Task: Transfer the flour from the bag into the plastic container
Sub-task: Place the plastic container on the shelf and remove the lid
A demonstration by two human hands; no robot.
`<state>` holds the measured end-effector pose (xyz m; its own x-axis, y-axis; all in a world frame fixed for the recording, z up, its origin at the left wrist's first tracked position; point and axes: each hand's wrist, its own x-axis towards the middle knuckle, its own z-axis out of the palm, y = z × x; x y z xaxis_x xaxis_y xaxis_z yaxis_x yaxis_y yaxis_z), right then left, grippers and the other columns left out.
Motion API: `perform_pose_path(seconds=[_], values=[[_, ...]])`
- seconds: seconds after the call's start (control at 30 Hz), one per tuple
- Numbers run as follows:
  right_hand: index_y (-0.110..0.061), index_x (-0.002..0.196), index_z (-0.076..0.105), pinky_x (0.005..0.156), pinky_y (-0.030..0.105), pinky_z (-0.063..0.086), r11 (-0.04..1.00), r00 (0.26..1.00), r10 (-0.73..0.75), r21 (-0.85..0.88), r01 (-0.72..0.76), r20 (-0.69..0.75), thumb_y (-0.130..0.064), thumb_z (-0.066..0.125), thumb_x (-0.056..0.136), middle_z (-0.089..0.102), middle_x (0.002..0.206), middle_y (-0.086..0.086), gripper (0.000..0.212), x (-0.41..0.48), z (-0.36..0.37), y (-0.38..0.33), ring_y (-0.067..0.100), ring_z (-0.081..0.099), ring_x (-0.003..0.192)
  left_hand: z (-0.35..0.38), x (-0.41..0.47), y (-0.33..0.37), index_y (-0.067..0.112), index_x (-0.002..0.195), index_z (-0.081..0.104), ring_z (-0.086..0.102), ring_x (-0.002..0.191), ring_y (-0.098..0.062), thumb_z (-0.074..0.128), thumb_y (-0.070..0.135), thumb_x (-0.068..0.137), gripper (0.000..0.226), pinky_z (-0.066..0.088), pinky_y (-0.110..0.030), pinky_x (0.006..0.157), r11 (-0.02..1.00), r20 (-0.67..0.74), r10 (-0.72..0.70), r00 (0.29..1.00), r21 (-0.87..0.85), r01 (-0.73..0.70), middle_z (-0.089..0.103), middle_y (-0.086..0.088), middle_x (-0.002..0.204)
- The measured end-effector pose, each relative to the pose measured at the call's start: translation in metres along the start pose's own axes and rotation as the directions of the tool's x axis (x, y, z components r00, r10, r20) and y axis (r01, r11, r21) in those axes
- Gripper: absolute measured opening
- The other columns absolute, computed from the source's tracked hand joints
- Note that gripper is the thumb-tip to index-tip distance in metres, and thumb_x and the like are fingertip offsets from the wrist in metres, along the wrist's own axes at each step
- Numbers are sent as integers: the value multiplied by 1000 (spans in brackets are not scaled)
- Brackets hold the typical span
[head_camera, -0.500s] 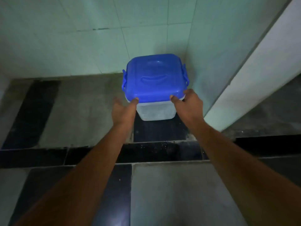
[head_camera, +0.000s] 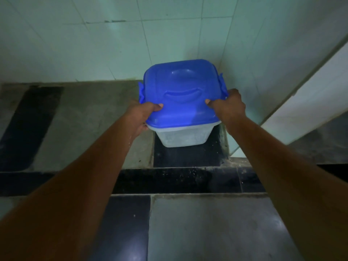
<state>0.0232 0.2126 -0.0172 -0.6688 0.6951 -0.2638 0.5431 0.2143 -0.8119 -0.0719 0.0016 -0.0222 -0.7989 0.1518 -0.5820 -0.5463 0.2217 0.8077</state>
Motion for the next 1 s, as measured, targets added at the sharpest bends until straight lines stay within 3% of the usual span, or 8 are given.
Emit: perform_pose_path(seconds=[0.1, 0.23, 0.3, 0.4, 0.5, 0.63, 0.87, 1.0], values=[[-10, 132, 52, 93, 35, 45, 995, 995, 100, 13, -101, 19, -54, 66, 86, 57, 133, 14, 66, -28, -5, 15, 34, 56, 119, -28, -23, -18, 20, 104, 68, 68, 82, -15, 78, 13, 77, 30, 55, -28, 69, 991, -9, -131, 991, 20, 131, 73, 2, 100], [-9, 131, 58, 103, 44, 47, 967, 963, 254, -55, -250, 85, -79, 58, 76, 61, 133, 16, 90, -68, -12, 37, 37, 58, 119, -63, -66, -39, 19, 114, 70, 70, 96, -21, 81, 7, 74, 44, 57, -36, 81, 978, 79, -188, 979, 107, 179, 75, 1, 106], [-7, 128, 59, 94, 45, 53, 955, 945, 295, -79, -287, 138, -81, 59, 74, 64, 125, 16, 92, -89, -19, 40, 38, 62, 111, -74, -92, -47, 21, 118, 69, 73, 96, -20, 82, 6, 75, 47, 59, -37, 80, 979, 112, -188, 976, 106, 177, 78, 2, 105], [-8, 125, 58, 58, 35, 52, 928, 893, 372, -97, -359, 254, -86, 58, 68, 62, 98, 9, 97, -127, -33, 31, 31, 63, 78, -87, -138, -52, 21, 117, 68, 77, 79, -10, 79, 3, 78, 44, 60, -26, 62, 984, 118, -167, 979, 78, 159, 80, 8, 95], [-17, 134, 54, 68, 36, 57, 891, 822, 449, -105, -442, 350, -92, 58, 56, 64, 106, 5, 109, -166, -54, 14, 26, 66, 82, -104, -192, -42, 23, 122, 68, 77, 89, -12, 82, 3, 73, 55, 62, -29, 67, 992, 127, -114, 985, 74, 105, 78, 6, 107], [-26, 129, 58, 71, 33, 56, 893, 792, 426, -59, -447, 437, -84, 61, 67, 67, 120, -1, 85, -224, -104, -38, 21, 68, 91, -129, -280, -2, 26, 121, 70, 73, 107, -21, 84, 15, 61, 63, 54, -50, 100, 995, 121, 5, 993, 96, -17, 76, 4, 115], [-16, 103, 65, 58, 27, 50, 906, 838, 352, 71, -416, 417, -66, 67, 80, 71, 97, 0, 55, -329, -196, -155, 18, 69, 78, -167, -437, 66, 29, 128, 64, 68, 114, -14, 78, 59, 72, 66, 51, -45, 103, 947, -110, 294, 949, 167, -274, 72, 8, 122], [-13, 97, 67, 60, 27, 48, 937, 881, 254, 124, -326, 398, -70, 67, 77, 72, 93, 1, 60, -399, -253, -227, 18, 70, 77, -197, -535, 126, 22, 119, 68, 71, 99, -7, 72, 62, 72, 62, 56, -28, 90, 915, -144, 384, 912, 195, -354, 76, 6, 109]])
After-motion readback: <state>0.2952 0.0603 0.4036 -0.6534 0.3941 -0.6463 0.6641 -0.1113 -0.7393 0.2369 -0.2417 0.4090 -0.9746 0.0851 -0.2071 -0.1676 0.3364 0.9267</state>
